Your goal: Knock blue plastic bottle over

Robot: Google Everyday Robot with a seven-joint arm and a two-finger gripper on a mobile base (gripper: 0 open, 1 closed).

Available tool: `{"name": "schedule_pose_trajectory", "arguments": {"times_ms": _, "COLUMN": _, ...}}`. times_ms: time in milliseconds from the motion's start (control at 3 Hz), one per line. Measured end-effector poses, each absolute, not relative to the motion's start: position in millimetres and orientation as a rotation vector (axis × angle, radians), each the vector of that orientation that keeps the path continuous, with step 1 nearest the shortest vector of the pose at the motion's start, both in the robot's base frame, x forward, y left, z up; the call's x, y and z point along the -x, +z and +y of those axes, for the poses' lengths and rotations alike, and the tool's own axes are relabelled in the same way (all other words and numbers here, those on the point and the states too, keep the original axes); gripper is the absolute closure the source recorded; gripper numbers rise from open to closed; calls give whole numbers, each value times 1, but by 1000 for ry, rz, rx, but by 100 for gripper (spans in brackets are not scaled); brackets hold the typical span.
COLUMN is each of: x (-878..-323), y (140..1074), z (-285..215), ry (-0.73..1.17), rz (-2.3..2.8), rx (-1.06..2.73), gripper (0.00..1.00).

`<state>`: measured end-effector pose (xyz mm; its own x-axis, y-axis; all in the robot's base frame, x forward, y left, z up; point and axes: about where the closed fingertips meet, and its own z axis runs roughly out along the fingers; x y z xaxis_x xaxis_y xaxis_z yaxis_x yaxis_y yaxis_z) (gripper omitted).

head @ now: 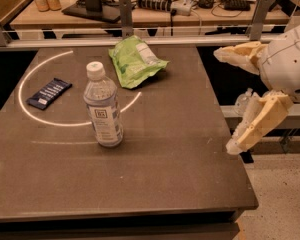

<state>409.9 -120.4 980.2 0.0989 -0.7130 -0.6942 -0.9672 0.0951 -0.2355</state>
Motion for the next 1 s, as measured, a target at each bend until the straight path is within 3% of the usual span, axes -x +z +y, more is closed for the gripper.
{"name": "schedule_pose_trajectory", "arguments": {"times_ms": 667, "x": -439, "y": 953, "z": -64, "ry": 625, "rz": 1636, "rx": 1550, "gripper": 0}}
{"name": "schedule_pose_trajectory", "arguments": {"times_ms": 1000, "x": -455, "y": 932, "z": -10, "ry": 769, "rz": 1564, "rx": 1489, "gripper": 0}}
